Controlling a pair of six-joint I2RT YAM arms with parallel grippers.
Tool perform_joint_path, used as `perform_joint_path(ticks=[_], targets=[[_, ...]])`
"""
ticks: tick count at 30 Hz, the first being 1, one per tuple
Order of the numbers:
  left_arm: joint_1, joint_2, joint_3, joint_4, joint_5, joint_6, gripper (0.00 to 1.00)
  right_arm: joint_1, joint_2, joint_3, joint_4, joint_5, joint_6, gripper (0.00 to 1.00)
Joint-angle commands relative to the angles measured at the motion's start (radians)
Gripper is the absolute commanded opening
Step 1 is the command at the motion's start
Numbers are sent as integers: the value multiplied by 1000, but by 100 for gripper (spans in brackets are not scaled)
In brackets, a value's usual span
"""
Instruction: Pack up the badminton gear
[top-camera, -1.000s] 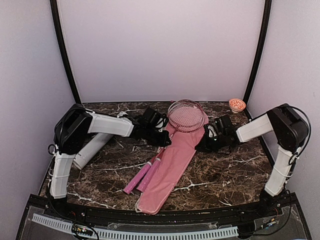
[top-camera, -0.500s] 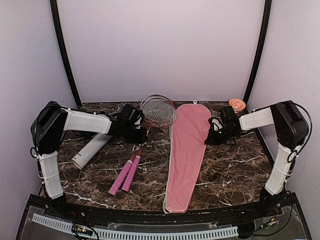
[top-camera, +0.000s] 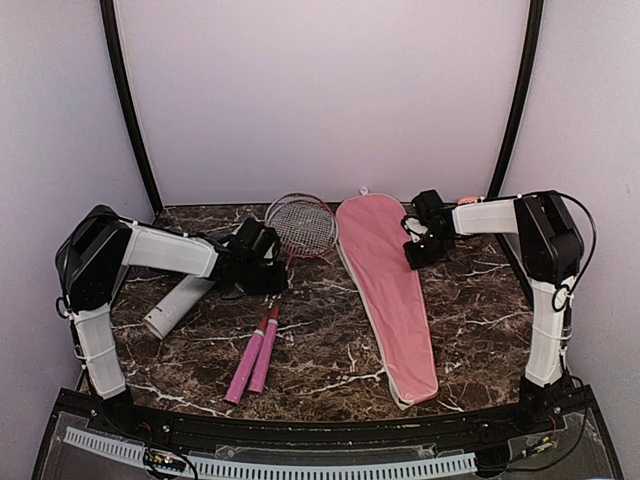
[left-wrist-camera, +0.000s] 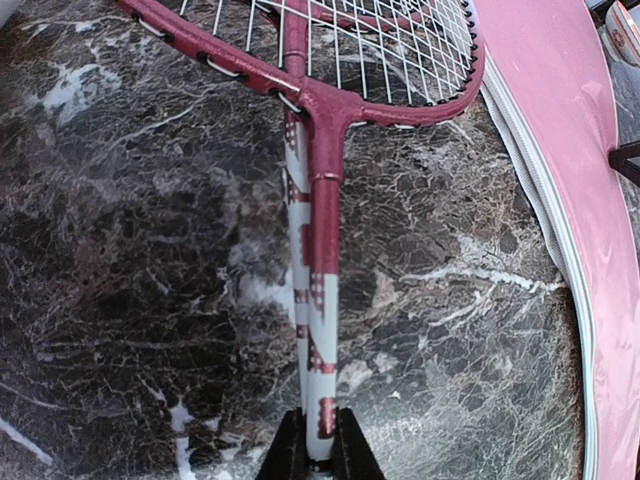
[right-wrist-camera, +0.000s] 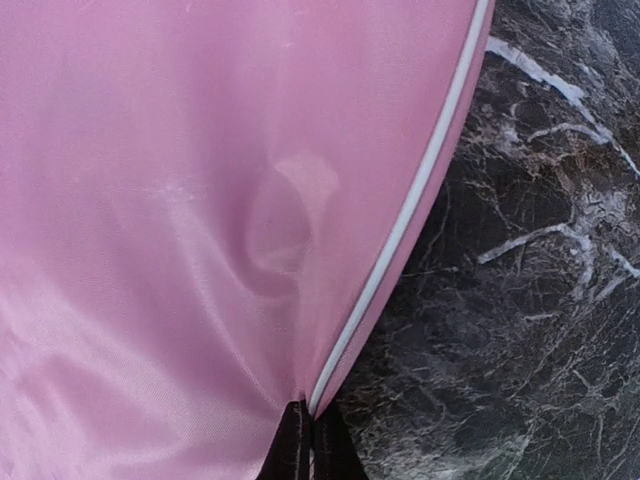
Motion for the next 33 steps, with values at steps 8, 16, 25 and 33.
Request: perform_joint_path(ticks=[8, 16, 25, 33], targets=[[5, -59, -54, 14, -57, -48, 1, -31, -76, -249, -7, 12, 195, 3], [5, -122, -39, -5, -36, -9, 38, -31, -195, -199, -36, 11, 192, 64], [5, -228, -28, -58, -91, 71, 67, 156, -192, -26, -70, -30, 295, 59], [5, -378, -119, -27, -143, 106, 99, 275, -48, 122, -58, -22, 371, 53]])
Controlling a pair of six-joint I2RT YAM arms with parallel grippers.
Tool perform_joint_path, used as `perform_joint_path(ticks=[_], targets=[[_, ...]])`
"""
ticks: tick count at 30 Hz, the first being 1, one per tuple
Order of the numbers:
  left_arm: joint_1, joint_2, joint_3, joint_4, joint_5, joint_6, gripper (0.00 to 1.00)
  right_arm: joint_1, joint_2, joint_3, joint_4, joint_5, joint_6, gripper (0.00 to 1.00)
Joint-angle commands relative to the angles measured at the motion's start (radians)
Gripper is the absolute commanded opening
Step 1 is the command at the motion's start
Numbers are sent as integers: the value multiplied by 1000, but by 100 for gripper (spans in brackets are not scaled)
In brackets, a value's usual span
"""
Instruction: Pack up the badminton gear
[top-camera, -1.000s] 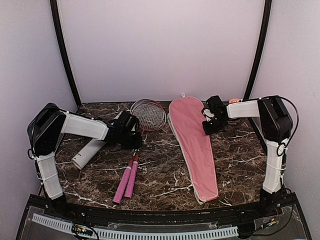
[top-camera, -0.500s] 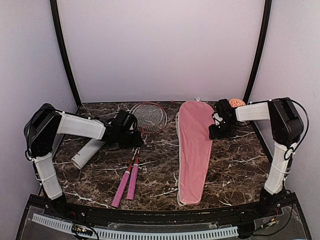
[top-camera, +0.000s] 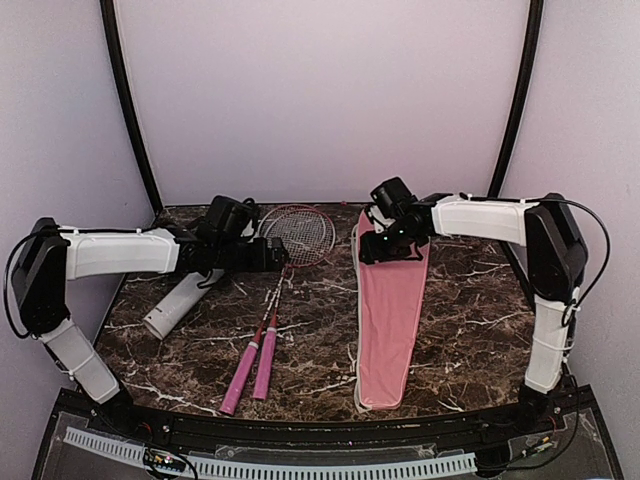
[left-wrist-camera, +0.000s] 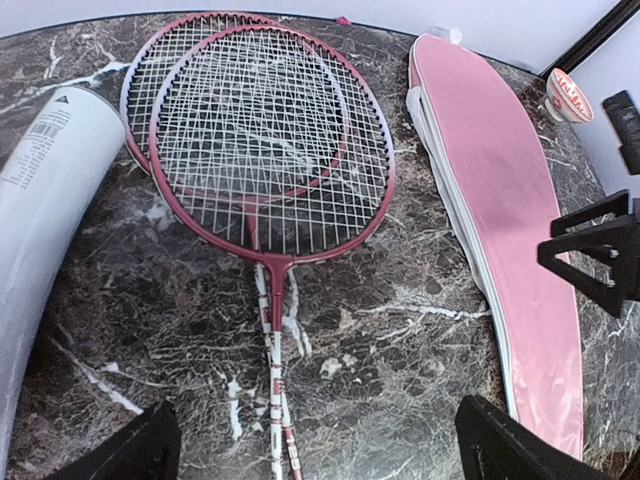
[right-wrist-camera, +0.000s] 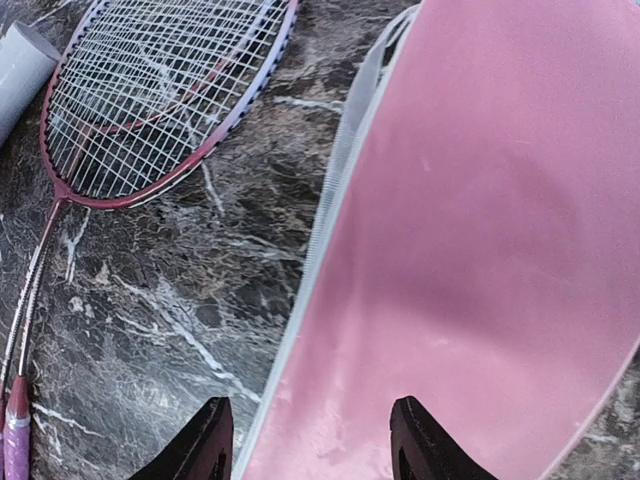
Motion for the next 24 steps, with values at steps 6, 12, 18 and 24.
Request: perform_joint_path(ticks=[6, 12, 18, 24], targets=[[3, -205, -112, 17, -114, 27, 99, 39, 184, 150, -39, 65, 76, 50], [3, -250, -144, 9, -144, 37, 99, 40, 248, 198, -49, 90, 86, 35], [3, -275, -173, 7, -157, 34, 99, 43, 210, 179, -41, 68, 78, 0], [4, -293, -188, -49, -93, 33, 99, 43, 84, 72, -20, 53, 52, 0]])
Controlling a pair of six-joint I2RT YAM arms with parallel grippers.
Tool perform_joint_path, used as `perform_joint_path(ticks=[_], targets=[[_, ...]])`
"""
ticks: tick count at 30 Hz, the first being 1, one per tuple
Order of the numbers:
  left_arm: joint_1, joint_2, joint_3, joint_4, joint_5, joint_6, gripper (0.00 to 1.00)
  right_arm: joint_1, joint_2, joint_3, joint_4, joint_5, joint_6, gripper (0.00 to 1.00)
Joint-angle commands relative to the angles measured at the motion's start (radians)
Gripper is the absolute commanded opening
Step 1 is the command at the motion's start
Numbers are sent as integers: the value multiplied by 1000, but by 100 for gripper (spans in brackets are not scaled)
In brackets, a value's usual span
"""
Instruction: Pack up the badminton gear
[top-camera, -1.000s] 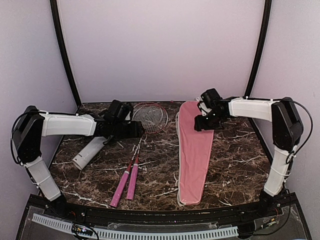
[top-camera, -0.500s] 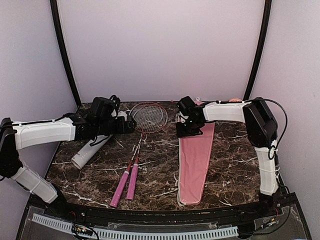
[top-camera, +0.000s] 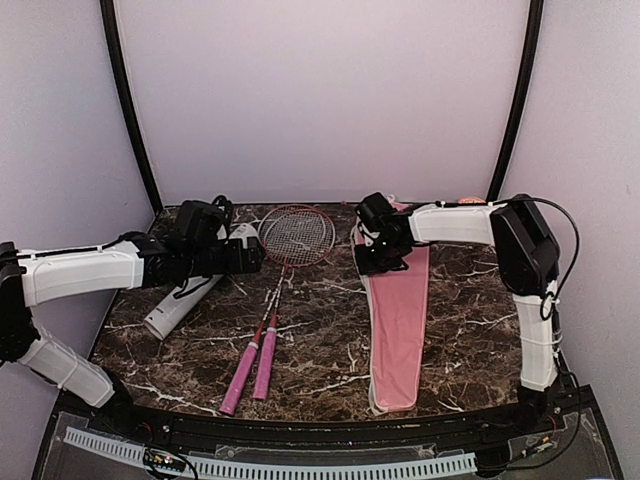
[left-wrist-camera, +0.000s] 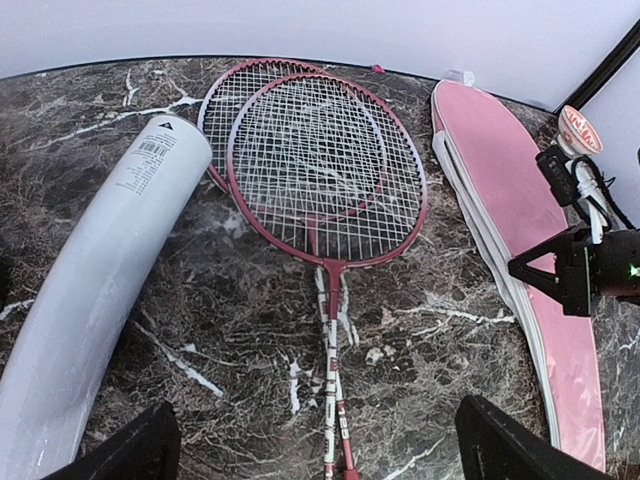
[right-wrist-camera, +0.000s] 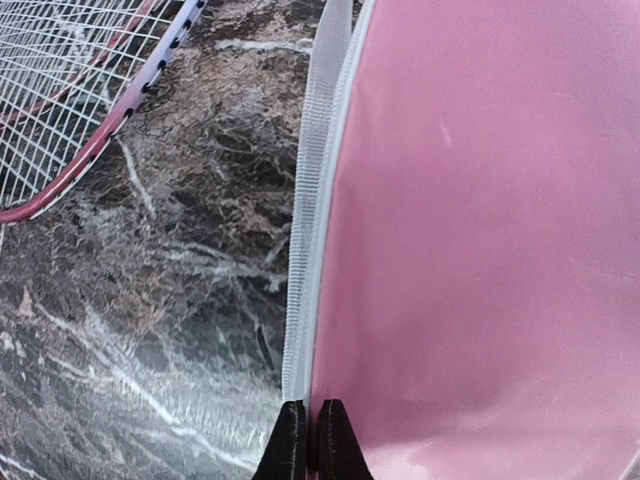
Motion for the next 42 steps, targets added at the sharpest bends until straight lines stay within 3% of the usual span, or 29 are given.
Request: perform_joint_path(ticks=[1, 9, 13, 20, 28, 42], targets=[[3, -52, -33, -48, 63, 13, 99, 4, -147, -81, 27, -14, -24, 0], [3, -120, -141, -48, 136, -5, 99, -57, -257, -228, 151, -207, -11, 0], [2, -140, -188, -95, 157, -30, 94, -77, -333, -289, 208, -253, 3, 0], [2, -165, -288, -98, 237, -47, 70, -149, -414, -426, 366, -471, 76, 0], [2, -27, -279, -3, 354, 18, 46, -155, -408, -466, 457, -556, 115, 0], [7, 206, -193, 121, 427, 41, 36, -163, -409, -520, 537, -633, 164, 0]])
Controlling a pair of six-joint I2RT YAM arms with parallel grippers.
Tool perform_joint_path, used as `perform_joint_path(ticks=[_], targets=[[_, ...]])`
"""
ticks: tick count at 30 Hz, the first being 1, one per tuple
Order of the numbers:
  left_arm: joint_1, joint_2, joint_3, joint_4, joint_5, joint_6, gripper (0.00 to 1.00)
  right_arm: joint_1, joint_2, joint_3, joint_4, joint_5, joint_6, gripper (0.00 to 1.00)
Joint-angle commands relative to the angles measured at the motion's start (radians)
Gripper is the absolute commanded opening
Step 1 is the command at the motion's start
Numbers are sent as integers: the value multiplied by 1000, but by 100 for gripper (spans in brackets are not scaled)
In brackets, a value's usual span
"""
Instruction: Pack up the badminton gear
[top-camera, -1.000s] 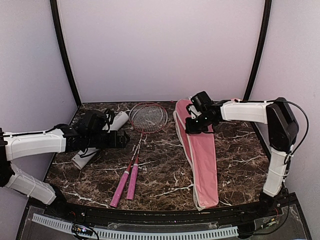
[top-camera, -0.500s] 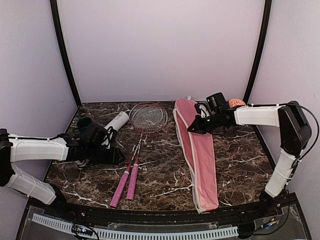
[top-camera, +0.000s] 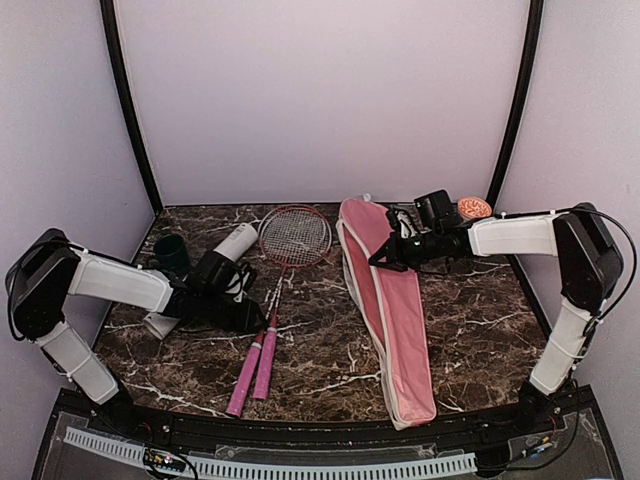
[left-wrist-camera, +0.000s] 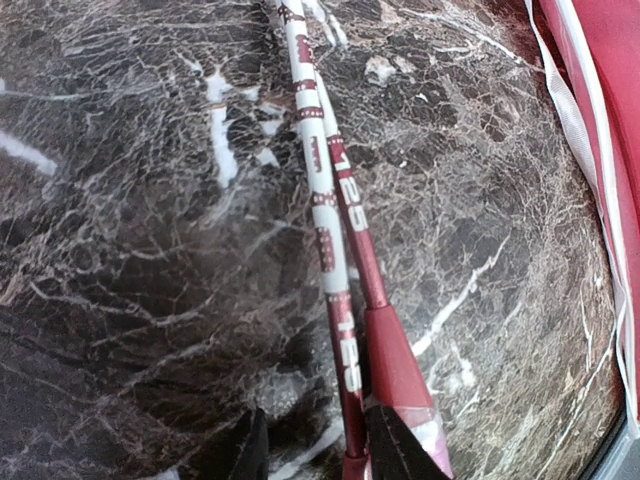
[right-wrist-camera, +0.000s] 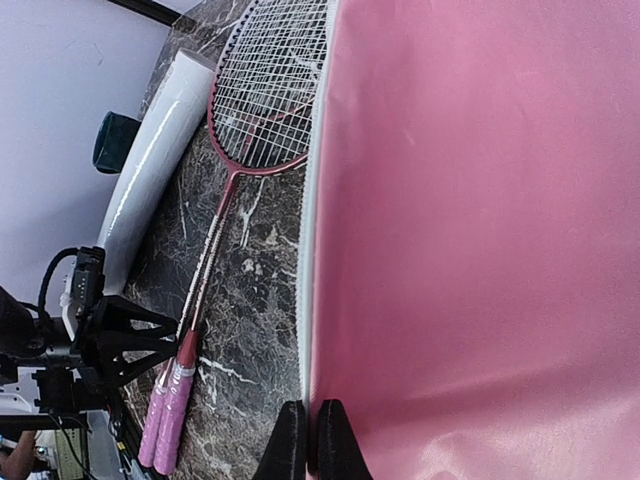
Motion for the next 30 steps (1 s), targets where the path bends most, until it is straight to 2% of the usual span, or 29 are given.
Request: perform_joint_path(ticks=[1, 5, 10, 14, 21, 30], targets=[[6, 25, 31, 36, 29, 25, 36, -4, -11, -10, 84, -36, 20, 0], [10, 53, 62, 41, 31, 36, 29, -4, -3, -17, 96, -42, 24, 0], [21, 96, 88, 41, 50, 35, 12, -4, -3, -20, 105, -49, 34, 0], [21, 71, 95, 25, 27, 26, 0, -4, -8, -26, 105, -46, 32, 0], [21, -34, 133, -86, -38, 13, 0, -5, -12, -48, 134, -32, 57, 0], [-30, -309, 89, -284, -104, -8, 0, -3, 3, -57, 202, -37, 120, 0]])
